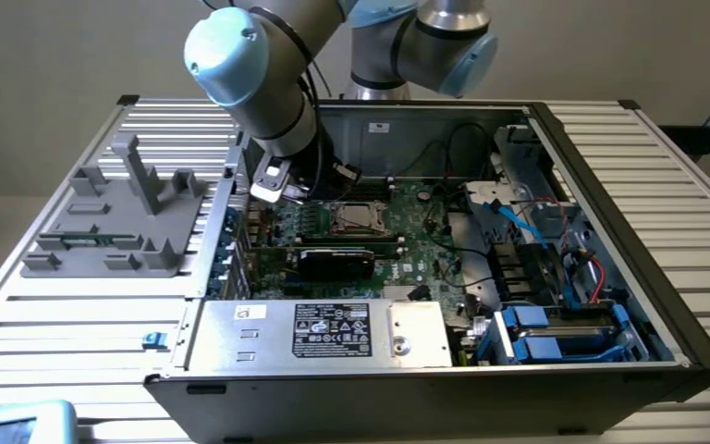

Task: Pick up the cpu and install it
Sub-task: 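Install the first cpu locking lever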

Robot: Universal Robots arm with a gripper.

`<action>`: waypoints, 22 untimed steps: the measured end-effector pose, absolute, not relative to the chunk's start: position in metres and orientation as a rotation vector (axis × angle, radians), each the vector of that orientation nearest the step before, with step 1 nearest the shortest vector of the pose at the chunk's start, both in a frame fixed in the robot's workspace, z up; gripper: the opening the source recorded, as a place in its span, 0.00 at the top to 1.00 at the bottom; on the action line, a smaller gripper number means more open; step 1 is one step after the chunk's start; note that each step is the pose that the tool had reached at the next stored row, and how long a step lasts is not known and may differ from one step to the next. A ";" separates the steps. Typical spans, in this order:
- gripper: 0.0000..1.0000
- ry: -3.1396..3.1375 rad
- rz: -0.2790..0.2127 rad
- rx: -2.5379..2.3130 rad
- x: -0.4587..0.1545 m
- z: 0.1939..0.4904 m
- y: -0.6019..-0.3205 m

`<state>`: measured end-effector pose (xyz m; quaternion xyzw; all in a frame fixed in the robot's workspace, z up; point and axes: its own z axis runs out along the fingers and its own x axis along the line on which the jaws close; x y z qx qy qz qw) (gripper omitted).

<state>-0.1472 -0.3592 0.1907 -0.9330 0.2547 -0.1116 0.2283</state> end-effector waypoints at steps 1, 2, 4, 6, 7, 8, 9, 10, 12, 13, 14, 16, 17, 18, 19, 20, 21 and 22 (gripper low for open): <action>0.89 0.701 -0.308 -2.569 -0.148 0.191 -0.359; 0.89 0.701 -0.310 -2.569 -0.148 0.191 -0.359; 0.89 0.700 -0.314 -2.567 -0.149 0.190 -0.359; 0.89 0.698 -0.319 -2.565 -0.149 0.190 -0.359; 0.89 0.698 -0.321 -2.565 -0.149 0.189 -0.359; 0.89 0.697 -0.322 -2.564 -0.149 0.188 -0.359; 0.89 0.697 -0.323 -2.564 -0.149 0.188 -0.359; 0.89 0.697 -0.324 -2.564 -0.149 0.187 -0.359; 0.89 0.697 -0.324 -2.564 -0.149 0.186 -0.359; 0.89 0.697 -0.324 -2.564 -0.149 0.186 -0.359; 0.89 0.697 -0.325 -2.564 -0.148 0.186 -0.358; 0.89 0.696 -0.325 -2.563 -0.148 0.185 -0.358; 0.89 0.696 -0.325 -2.563 -0.148 0.185 -0.358; 0.89 0.696 -0.326 -2.563 -0.147 0.185 -0.358; 0.89 0.696 -0.326 -2.563 -0.147 0.185 -0.358; 0.89 0.696 -0.326 -2.563 -0.146 0.185 -0.358; 0.89 0.696 -0.326 -2.563 -0.145 0.185 -0.358; 0.89 0.696 -0.326 -2.563 -0.144 0.185 -0.358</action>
